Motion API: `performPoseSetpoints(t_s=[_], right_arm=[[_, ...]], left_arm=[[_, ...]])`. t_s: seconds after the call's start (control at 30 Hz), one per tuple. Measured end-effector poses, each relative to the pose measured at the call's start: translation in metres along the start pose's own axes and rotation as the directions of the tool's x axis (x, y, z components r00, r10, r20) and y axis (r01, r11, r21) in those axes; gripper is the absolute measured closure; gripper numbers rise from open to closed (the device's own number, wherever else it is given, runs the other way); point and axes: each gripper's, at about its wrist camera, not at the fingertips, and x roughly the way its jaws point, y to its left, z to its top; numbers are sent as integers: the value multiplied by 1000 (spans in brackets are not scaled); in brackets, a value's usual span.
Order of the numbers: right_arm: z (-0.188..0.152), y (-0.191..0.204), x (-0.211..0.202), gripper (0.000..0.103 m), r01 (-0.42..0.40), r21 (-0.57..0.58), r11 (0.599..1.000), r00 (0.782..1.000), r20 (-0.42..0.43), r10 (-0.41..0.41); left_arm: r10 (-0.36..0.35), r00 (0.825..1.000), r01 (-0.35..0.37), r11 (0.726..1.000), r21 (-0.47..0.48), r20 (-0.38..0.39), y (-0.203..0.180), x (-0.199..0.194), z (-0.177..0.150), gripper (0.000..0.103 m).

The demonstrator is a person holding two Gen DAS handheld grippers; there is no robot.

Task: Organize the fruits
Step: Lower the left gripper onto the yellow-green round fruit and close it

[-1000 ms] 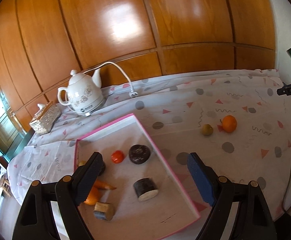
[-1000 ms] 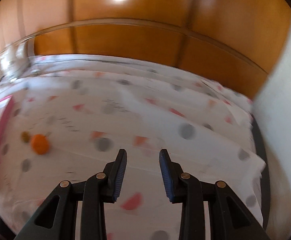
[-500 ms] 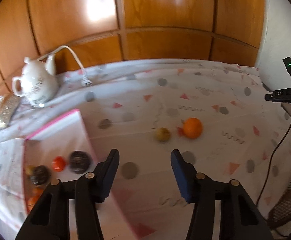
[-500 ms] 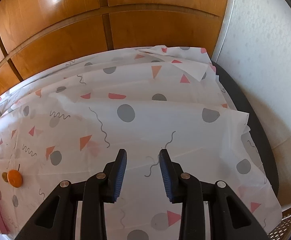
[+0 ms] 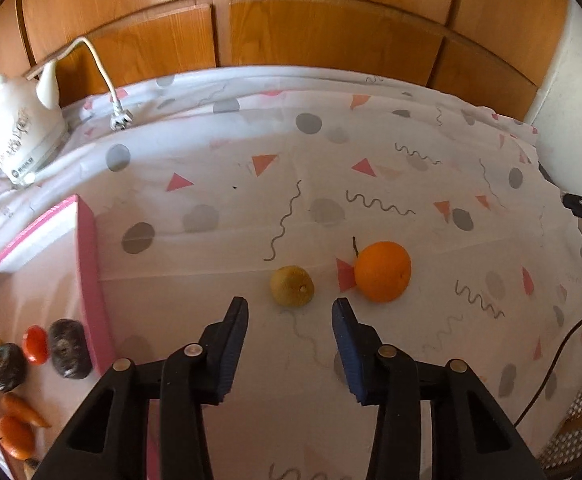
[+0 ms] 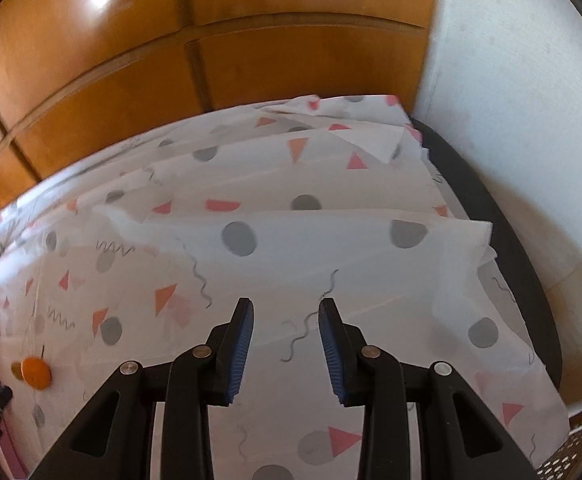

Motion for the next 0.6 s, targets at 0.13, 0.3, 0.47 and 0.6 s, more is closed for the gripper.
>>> performPoseSetpoints(t_s=[0.13,0.3,0.47,0.6], right_arm=[[3,-17,1,69,-15,84,996,1000,-5,15],[4,-17,1,69,-21,95,995,1000,-4,22],[4,-15,5,69,-18,83,996,1000,-16,20],[3,-10,10,69,-13,53,999,999,-39,15]], left_arm=[[2,1000,-2,1000,-12,-18,0,16,6,59],[5,999,-6,999,-32,-47,4,35,9,75],[17,1000,-17,1000,-24,-4,1,33,4,76],[-4,1000,5,999,-52,10,3,21,-3,76]])
